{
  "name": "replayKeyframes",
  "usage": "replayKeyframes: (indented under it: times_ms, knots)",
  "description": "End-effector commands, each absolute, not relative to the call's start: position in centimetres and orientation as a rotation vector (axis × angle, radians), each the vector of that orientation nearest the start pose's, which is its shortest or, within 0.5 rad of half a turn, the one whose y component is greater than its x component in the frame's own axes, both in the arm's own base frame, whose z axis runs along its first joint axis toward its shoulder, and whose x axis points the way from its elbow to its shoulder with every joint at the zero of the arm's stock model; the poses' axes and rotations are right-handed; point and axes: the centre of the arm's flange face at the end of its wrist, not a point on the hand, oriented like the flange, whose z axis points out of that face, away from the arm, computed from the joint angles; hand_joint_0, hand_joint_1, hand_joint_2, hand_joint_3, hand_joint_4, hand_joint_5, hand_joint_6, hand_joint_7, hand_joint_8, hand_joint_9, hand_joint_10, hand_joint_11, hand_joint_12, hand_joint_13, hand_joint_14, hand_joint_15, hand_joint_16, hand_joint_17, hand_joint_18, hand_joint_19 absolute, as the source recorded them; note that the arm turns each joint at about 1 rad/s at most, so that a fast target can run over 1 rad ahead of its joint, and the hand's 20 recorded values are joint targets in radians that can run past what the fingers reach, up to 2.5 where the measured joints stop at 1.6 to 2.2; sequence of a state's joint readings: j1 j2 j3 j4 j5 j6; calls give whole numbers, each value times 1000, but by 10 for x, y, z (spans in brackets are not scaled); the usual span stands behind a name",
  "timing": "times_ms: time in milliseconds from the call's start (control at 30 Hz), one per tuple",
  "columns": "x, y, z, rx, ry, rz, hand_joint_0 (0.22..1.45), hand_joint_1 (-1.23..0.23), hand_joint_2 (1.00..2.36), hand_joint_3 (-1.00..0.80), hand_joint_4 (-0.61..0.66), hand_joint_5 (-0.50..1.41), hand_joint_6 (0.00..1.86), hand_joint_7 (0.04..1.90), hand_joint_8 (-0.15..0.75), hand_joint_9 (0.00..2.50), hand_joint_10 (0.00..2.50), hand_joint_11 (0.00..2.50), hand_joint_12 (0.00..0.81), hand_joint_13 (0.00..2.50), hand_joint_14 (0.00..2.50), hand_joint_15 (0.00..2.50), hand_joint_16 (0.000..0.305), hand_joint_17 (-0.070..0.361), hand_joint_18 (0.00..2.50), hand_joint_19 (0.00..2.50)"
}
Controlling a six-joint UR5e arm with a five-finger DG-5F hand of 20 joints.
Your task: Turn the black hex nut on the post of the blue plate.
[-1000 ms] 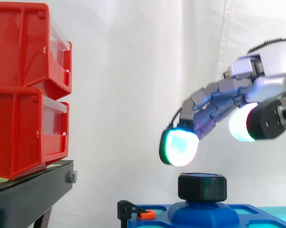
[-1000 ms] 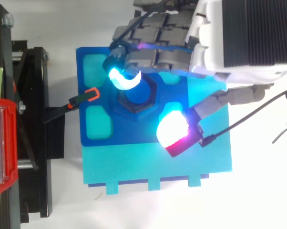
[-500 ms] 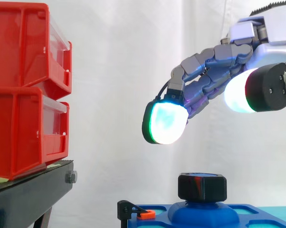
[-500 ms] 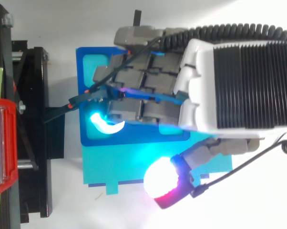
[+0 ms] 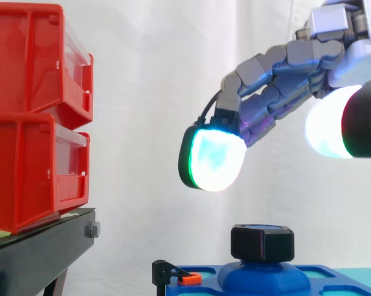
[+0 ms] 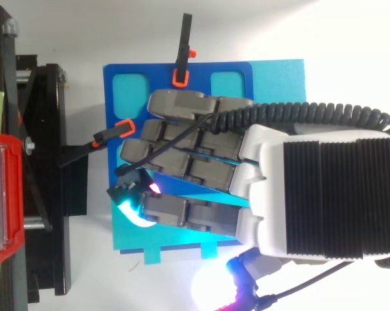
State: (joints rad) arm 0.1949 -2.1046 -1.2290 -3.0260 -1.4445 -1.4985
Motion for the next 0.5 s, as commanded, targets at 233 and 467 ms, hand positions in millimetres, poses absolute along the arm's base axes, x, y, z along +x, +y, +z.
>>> replayKeyframes:
  times_ms: [233, 467]
  knots:
    - [698, -21, 337, -19, 1736, 79, 502, -468, 1002, -468, 251, -160, 503, 841, 282, 527, 1, 0, 358, 486, 3, 80, 57, 129, 405, 192]
    - [697, -26, 339, -51, 1734, 21, 501, -469, 1002, -467, 247, -160, 503, 833, 282, 527, 1, 0, 359, 489, 3, 84, 57, 129, 411, 201]
